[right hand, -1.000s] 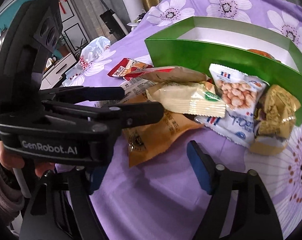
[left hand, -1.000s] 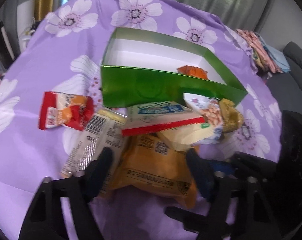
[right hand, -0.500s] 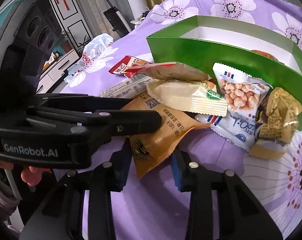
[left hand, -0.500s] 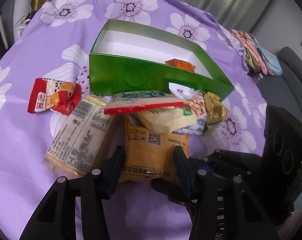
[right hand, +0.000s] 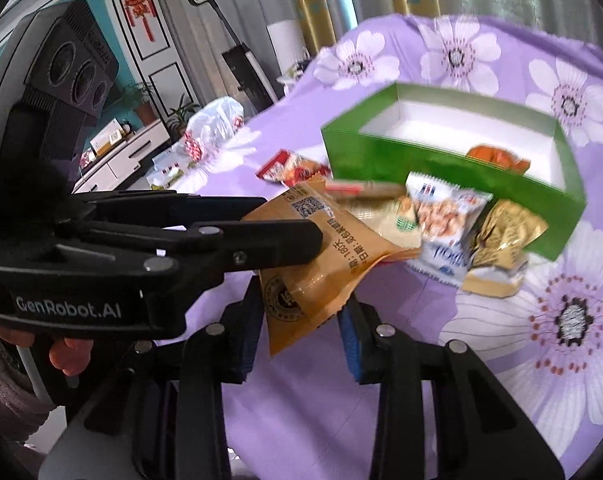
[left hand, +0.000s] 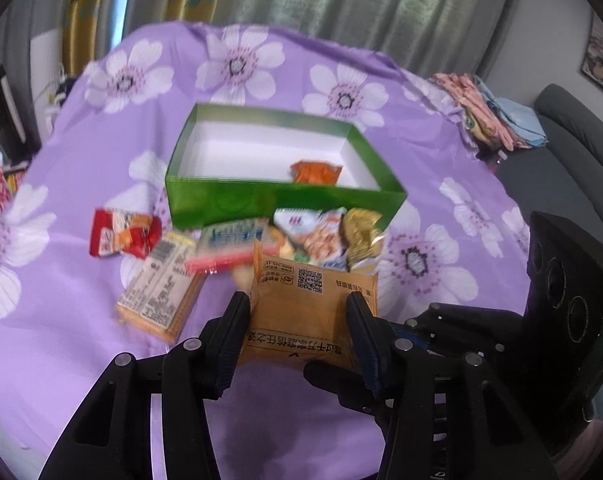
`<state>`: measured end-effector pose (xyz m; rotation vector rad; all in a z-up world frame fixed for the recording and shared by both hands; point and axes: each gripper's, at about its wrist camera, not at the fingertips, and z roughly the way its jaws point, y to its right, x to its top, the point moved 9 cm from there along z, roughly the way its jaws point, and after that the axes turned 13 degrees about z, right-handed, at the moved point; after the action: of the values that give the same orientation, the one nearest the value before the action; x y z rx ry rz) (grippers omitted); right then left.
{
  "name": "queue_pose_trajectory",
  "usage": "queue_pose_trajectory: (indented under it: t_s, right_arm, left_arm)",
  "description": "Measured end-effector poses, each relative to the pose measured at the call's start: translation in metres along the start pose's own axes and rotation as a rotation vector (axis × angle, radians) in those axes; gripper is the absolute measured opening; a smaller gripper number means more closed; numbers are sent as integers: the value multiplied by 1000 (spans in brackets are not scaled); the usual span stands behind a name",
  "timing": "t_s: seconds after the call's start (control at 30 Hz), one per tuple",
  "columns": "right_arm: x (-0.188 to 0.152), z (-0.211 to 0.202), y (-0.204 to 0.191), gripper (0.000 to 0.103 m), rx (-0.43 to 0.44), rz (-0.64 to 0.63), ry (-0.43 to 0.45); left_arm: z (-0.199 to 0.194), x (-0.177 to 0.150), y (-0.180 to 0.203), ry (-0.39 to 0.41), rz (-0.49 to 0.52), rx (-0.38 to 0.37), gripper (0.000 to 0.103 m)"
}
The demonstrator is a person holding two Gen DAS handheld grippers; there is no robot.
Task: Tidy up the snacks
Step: 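Carry the yellow-brown bag into the green box and open the right tool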
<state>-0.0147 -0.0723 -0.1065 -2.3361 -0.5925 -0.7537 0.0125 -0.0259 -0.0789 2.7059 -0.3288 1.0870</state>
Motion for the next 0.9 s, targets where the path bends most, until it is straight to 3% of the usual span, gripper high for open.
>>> queue_pose_trajectory:
  t_s: [0.4, 0.9]
  right_arm:
    - [25, -34, 6, 36, -14, -3, 105]
    - [66, -46, 43, 36, -66, 24, 180]
  left_arm:
    - [-16, 36, 23, 67, 78, 21, 50]
    - [10, 87, 37, 113, 137, -11, 50]
